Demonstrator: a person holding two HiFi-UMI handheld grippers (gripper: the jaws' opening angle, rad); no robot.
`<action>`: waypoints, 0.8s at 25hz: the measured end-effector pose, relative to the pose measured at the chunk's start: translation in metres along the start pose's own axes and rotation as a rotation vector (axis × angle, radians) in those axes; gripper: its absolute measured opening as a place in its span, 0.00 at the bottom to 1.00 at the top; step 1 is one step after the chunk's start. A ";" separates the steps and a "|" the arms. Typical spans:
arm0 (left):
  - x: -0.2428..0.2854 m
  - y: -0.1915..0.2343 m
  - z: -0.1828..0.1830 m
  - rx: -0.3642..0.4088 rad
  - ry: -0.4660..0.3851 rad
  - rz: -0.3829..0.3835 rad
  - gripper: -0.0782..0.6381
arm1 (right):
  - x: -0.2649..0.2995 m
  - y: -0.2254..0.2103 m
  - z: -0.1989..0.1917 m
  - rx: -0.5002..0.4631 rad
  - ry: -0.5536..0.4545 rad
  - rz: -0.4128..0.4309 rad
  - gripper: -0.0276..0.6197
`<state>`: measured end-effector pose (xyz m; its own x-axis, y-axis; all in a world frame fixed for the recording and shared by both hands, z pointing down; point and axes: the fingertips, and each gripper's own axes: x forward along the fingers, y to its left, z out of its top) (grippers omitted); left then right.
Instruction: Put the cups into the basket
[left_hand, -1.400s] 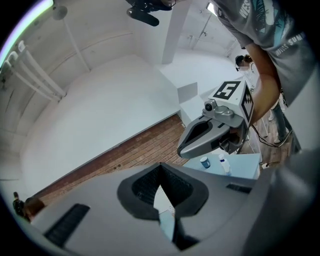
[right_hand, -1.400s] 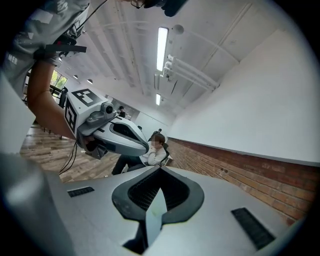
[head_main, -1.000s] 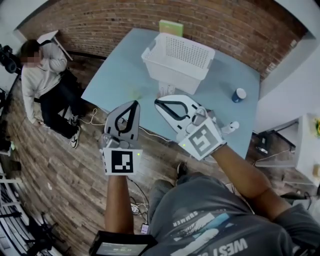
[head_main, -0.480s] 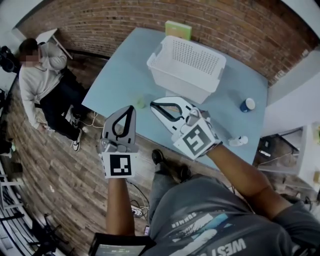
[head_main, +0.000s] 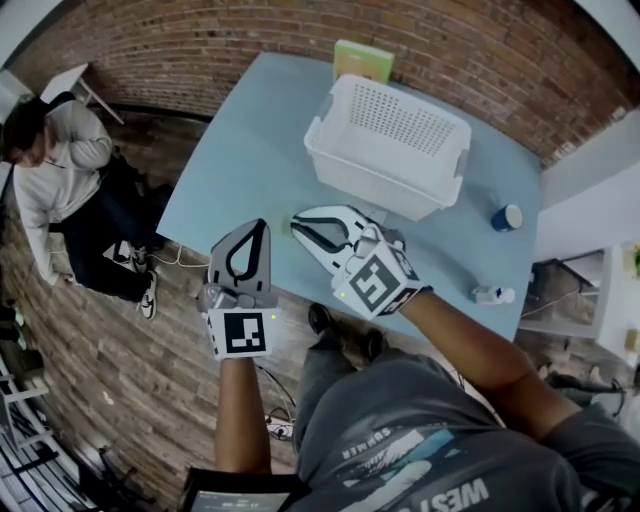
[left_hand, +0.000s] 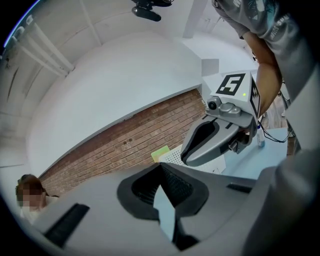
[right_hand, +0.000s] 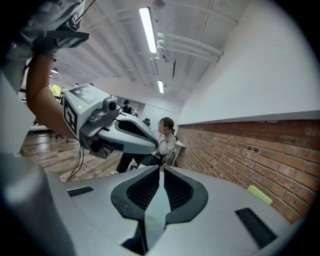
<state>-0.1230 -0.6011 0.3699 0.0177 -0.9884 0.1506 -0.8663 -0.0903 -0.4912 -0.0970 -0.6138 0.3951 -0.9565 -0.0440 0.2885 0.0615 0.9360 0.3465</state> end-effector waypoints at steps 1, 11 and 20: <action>0.003 0.002 -0.007 -0.004 0.004 -0.007 0.11 | 0.009 0.002 -0.007 0.002 0.017 0.014 0.08; 0.029 0.015 -0.052 -0.039 0.026 -0.065 0.11 | 0.075 0.028 -0.083 0.021 0.204 0.145 0.16; 0.036 0.028 -0.076 -0.055 0.047 -0.083 0.11 | 0.111 0.059 -0.142 -0.031 0.370 0.291 0.16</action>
<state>-0.1844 -0.6302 0.4271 0.0679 -0.9710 0.2294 -0.8889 -0.1633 -0.4280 -0.1593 -0.6135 0.5744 -0.7326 0.0923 0.6744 0.3260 0.9173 0.2286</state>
